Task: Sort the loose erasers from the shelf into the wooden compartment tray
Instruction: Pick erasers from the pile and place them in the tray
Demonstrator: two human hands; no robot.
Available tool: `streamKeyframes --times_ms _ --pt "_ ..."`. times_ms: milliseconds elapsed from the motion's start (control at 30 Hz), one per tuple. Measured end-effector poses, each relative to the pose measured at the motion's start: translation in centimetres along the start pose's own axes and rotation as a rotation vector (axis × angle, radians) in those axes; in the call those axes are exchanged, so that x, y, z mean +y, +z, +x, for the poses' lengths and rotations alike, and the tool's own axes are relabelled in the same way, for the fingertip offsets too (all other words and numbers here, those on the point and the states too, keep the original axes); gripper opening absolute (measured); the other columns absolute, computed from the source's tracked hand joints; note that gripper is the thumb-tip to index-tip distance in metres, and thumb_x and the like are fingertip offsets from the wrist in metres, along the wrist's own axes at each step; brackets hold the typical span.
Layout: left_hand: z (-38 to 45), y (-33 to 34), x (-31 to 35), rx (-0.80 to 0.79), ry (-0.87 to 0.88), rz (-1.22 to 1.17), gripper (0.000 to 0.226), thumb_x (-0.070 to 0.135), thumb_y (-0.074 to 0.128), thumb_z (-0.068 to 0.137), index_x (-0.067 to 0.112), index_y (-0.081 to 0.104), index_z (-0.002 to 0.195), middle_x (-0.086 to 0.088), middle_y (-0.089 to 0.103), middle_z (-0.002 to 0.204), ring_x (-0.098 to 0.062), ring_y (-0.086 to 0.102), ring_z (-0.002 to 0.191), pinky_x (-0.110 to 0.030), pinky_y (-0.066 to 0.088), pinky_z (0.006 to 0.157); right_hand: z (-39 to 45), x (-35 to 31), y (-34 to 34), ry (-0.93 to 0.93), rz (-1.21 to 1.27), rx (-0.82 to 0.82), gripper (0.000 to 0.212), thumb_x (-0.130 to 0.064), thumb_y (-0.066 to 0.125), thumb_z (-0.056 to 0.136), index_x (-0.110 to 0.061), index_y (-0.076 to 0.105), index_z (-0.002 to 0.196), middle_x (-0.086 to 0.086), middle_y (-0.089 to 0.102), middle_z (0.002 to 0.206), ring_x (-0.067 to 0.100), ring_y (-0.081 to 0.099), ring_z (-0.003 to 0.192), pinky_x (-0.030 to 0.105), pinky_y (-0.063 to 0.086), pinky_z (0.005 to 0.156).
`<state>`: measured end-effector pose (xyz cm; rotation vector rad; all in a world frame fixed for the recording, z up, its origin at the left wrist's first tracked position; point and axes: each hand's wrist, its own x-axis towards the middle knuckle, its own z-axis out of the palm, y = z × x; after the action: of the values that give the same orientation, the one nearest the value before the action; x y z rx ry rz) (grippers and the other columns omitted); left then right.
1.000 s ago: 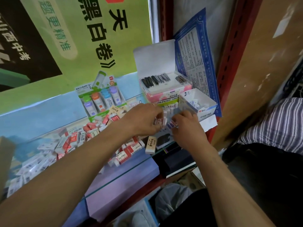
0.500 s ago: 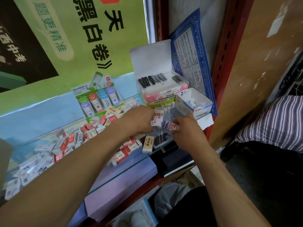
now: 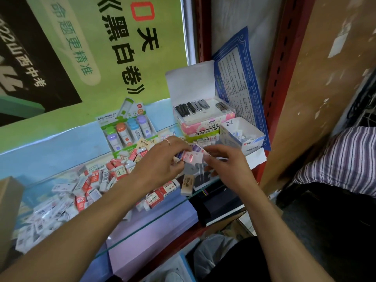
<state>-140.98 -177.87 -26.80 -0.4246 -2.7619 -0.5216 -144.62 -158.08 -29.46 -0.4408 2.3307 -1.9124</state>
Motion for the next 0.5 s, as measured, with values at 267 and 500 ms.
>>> streamKeyframes --times_ms 267,500 --pt "-5.1 -1.8 -1.5 0.173 0.008 0.058 0.035 0.009 0.065 0.083 0.020 0.064 0.117 0.006 0.054 0.117 -0.010 0.053 0.103 -0.027 0.048 0.085 -0.9 -2.0 2.9 -0.124 -0.090 -0.222 0.040 -0.035 0.075 0.080 -0.028 0.063 0.118 -0.010 0.066 0.101 0.009 0.066 0.083 0.027 0.058 0.070" --pt "-8.7 -3.5 -1.2 0.285 -0.046 0.044 0.038 0.000 0.069 0.078 0.018 0.065 0.111 0.004 0.056 0.115 -0.005 0.053 0.098 -0.004 0.036 0.087 -2.3 -4.5 6.5 -0.252 -0.210 -0.178 0.030 -0.030 0.081 0.076 -0.024 0.066 0.100 -0.009 0.063 0.072 0.003 0.057 0.060 0.022 0.051 0.057"
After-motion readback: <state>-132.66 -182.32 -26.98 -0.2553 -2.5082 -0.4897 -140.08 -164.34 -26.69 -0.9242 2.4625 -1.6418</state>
